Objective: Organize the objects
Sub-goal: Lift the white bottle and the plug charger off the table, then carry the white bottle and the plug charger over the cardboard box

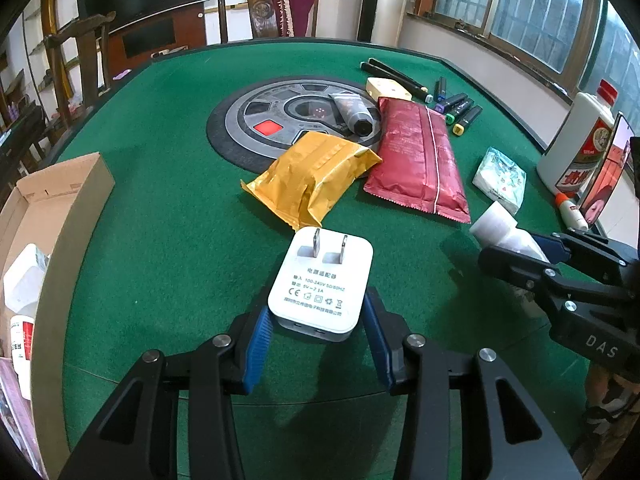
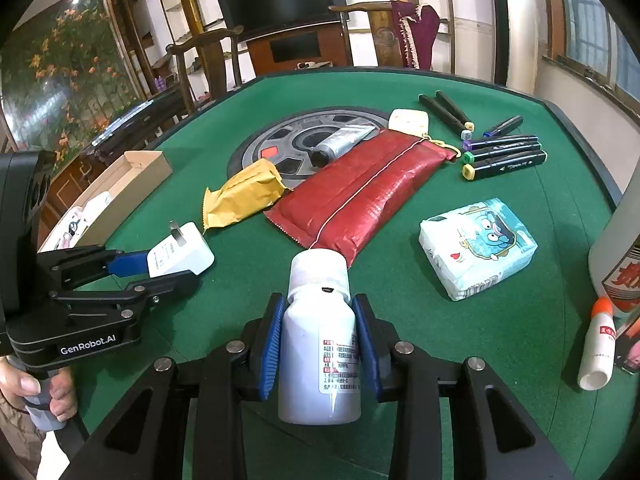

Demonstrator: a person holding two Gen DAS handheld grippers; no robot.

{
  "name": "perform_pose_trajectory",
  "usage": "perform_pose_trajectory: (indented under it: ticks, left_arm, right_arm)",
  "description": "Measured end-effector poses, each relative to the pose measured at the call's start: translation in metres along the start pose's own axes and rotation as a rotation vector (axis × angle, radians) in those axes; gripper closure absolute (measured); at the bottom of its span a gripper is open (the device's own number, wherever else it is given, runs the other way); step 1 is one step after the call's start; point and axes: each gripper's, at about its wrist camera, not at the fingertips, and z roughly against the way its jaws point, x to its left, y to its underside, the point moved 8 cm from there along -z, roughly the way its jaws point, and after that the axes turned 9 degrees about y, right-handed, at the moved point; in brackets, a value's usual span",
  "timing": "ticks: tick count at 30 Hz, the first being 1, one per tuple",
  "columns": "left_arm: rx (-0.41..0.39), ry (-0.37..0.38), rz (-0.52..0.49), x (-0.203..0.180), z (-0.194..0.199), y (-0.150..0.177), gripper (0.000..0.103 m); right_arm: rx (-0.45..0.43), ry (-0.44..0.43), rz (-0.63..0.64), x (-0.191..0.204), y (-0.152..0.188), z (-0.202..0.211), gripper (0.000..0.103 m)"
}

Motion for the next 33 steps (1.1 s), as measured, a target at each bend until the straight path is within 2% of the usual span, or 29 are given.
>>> perform_pose_trajectory:
  ticks: [14,17,27,33]
  left_arm:
    - [-0.027,0.024,0.047,0.013,0.012,0.0,0.061]
    - [-0.04,0.014,0.05,0.018,0.02,-0.001,0.061]
    - [-0.066,-0.008,0.107,0.038,0.04,0.004,0.06]
    - [-0.11,-0.025,0.117,0.047,0.066,0.003,0.06]
  right_arm:
    - [-0.046,-0.07,-0.069,0.03,-0.014,0.008,0.066]
    - [-0.053,-0.098,-0.084,0.04,-0.018,0.01,0.066]
    - [-0.046,-0.112,-0.078,0.057,-0.016,0.009,0.066]
    - [-0.055,-0.135,-0.067,0.073,-0.022,0.015,0.066]
